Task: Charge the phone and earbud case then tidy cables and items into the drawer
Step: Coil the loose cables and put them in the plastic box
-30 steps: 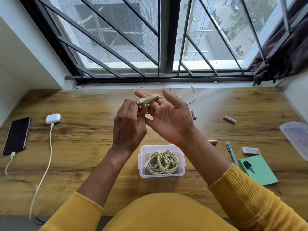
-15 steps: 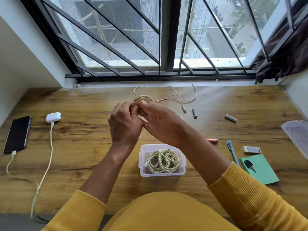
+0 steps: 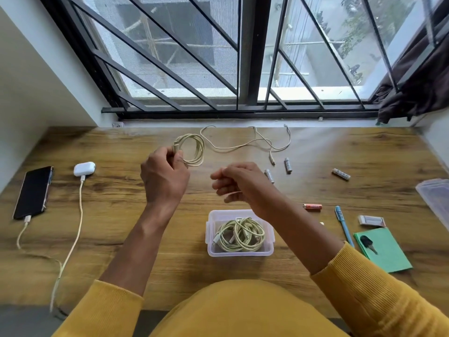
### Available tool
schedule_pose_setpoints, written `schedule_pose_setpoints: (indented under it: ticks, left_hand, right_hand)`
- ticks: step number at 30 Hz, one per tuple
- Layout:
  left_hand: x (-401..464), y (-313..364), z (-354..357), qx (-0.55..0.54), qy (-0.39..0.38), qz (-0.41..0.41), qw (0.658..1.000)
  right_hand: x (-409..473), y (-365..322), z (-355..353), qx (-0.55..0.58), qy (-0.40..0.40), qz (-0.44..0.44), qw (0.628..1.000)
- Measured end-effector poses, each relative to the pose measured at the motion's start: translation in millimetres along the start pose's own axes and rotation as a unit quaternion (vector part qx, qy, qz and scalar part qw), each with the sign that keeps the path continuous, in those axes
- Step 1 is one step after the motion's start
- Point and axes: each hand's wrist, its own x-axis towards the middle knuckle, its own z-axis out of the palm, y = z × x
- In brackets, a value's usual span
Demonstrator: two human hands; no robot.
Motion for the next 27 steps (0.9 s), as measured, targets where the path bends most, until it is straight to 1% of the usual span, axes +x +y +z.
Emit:
schedule_pose_setpoints:
  ticks: [2,3,5,6,8,11,15,18,20,24,27]
  left_hand:
    - [-5.5,9.8,-2.6,-0.051,-0.003,0.002,0.999]
    - [-8.7,15.3,-3.4,-0.075,-0.007,0.004,0.997]
    - [-14.8,22.2,-3.2,-0.115,-0.021,0.004,0.993]
    - [-17.5,24.6,-3.5,-0.13,-0.03,0.002,0.991]
    - [-19.4,24.3,-3.0,-0.15,-0.049,-0.006,0.987]
    - [-20.7,19.9,-4.9,-0.181,-0.086,-0.032,0.979]
    - [-18.3,11.3,-9.2,-0.204,-0.147,-0.05,0.967]
    - [-16.6,10.9,-11.6,-0.26,-0.19,-0.081,0.943]
    - [-15.9,12.3,-13.1,-0.285,-0.21,-0.091,0.931]
    - [-13.3,14.0,-15.9,-0.32,-0.228,-0.107,0.914]
    - [-11.5,14.8,-17.0,-0.341,-0.227,-0.125,0.904]
  right_hand:
    - [-0.2,2.4,2.2,0.013,-0.074,0.075,0.994]
    - [1.8,4.4,3.8,0.039,-0.106,0.1,0.989]
    - [8.5,6.4,7.1,0.118,-0.137,0.117,0.977]
    - [12.4,6.0,8.0,0.16,-0.13,0.117,0.972]
    - [19.4,3.8,7.2,0.217,-0.088,0.098,0.967]
    - [22.9,-1.9,0.0,0.237,-0.018,0.052,0.97]
    - [21.4,-6.7,-12.3,0.198,0.006,0.006,0.98]
    - [19.9,-6.8,-11.6,0.147,0.027,-0.026,0.988]
    - [19.4,-5.3,-9.7,0.094,0.05,-0.053,0.993]
    - [15.2,-4.9,-7.3,0.008,0.063,-0.097,0.993]
    - [14.7,-5.4,-8.0,0.006,0.063,-0.091,0.994]
